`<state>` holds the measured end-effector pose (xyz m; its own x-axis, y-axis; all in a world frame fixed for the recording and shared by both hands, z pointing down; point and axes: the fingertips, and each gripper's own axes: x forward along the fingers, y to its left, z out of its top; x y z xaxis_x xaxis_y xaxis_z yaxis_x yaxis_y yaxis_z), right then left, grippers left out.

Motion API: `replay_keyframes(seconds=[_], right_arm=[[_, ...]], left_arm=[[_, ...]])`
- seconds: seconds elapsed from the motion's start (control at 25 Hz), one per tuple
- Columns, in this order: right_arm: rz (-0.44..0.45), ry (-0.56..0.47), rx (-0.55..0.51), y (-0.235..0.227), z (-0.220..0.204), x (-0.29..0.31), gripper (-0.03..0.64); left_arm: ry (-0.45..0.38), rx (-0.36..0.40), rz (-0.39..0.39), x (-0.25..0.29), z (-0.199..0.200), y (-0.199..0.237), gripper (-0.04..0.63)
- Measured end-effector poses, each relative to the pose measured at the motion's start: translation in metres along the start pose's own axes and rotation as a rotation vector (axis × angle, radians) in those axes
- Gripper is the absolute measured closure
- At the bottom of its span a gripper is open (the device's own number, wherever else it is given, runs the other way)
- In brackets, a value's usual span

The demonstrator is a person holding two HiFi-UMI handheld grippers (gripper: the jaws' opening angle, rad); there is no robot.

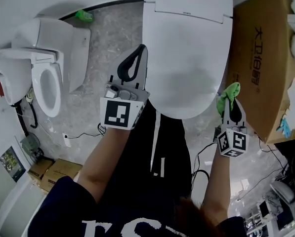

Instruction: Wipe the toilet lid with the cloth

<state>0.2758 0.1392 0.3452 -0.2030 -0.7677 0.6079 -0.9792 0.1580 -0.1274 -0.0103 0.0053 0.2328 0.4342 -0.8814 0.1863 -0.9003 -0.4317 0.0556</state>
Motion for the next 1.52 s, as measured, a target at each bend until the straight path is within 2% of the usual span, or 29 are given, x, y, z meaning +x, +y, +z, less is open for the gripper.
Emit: replay_keyframes(seconds=[0.12,0.36,0.48,0.64,0.84,1.0,1.12,1.28,1.52], right_arm=[[0.03,-0.155,-0.006,0.022,0.087,-0.015,0.535],[0.084,-0.439,-0.089,0.062,0.248,-0.051,0.534],[0.109,-0.527,-0.141,0.08,0.311,-0.087,0.535],[0.132,-0.635,-0.212,0.101,0.373,-0.136,0.535],[0.126,-0.729,-0.269,0.103,0.415,-0.188,0.535],[0.105,-0.767,-0.277,0.094,0.426,-0.215,0.535],[0.099,-0.788,-0.291,0.093,0.432,-0.225,0.535],[0.09,-0.81,-0.315,0.093,0.436,-0.237,0.535],[0.149,-0.825,-0.219,0.08,0.44,-0.239,0.534]], left_arm=[[-0.012,0.021,-0.007,-0.009,0.042,0.009,0.575],[-0.133,0.049,0.045,-0.016,0.15,0.027,0.575],[-0.17,0.05,0.073,-0.031,0.205,0.026,0.575],[-0.181,0.055,0.095,-0.051,0.253,0.018,0.575],[-0.112,0.107,0.1,-0.078,0.277,0.002,0.577],[-0.166,0.088,0.107,-0.089,0.305,-0.012,0.575],[-0.153,0.109,0.112,-0.094,0.313,-0.013,0.577],[-0.182,0.118,0.127,-0.1,0.327,-0.014,0.577],[-0.201,0.095,0.138,-0.103,0.341,-0.026,0.575]])
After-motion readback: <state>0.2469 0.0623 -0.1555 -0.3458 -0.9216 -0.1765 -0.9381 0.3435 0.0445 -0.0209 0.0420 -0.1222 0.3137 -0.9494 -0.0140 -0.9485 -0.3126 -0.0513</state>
